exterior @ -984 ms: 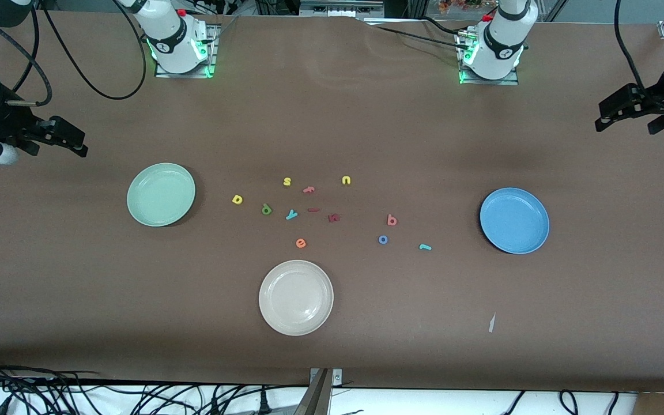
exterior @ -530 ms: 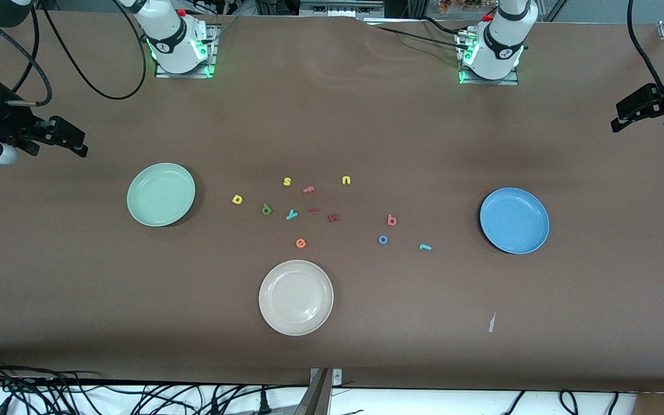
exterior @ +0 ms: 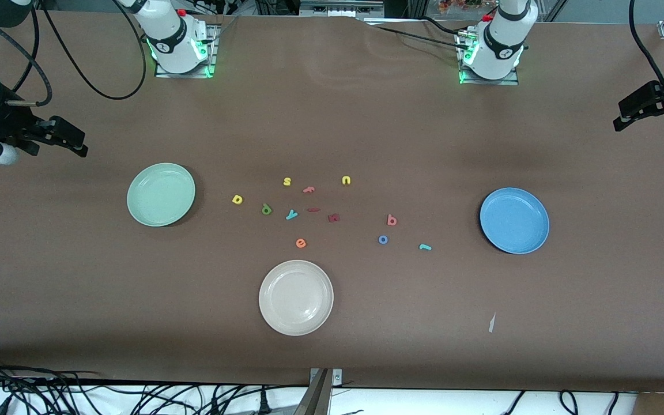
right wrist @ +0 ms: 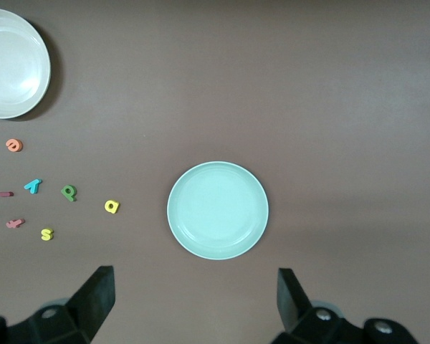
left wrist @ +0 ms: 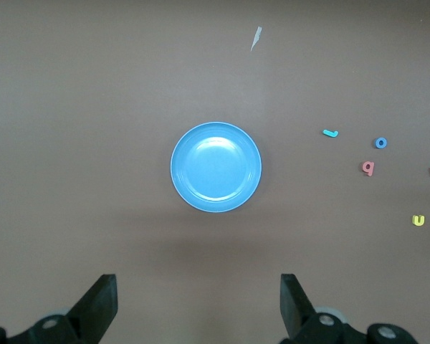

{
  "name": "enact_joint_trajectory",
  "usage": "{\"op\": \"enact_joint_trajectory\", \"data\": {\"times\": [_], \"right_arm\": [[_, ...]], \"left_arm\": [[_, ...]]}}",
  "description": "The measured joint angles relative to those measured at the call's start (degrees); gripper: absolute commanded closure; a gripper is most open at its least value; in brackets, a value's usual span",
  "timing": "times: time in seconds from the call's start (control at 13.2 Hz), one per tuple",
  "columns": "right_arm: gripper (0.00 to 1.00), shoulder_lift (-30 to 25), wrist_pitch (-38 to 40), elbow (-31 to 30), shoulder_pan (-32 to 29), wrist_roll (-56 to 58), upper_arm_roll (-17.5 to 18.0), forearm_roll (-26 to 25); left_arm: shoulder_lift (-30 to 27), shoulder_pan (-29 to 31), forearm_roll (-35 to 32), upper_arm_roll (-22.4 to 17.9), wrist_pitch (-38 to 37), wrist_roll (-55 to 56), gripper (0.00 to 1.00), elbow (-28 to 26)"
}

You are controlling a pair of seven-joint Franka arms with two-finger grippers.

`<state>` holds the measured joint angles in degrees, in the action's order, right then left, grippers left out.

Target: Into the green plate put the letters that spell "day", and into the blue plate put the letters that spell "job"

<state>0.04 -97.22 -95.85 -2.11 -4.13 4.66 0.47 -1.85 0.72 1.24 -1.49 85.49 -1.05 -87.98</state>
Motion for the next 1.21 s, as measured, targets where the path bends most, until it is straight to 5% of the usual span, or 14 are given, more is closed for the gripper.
{"op": "enact_joint_trajectory", "data": {"times": [1.21], "right_arm": [[0.00, 0.00, 0.62, 0.00, 0.00, 0.00, 0.00, 0.00]], "left_arm": [[2.12, -0.94, 0.00, 1.37, -0.06, -0.05, 0.00, -0.01]]}}
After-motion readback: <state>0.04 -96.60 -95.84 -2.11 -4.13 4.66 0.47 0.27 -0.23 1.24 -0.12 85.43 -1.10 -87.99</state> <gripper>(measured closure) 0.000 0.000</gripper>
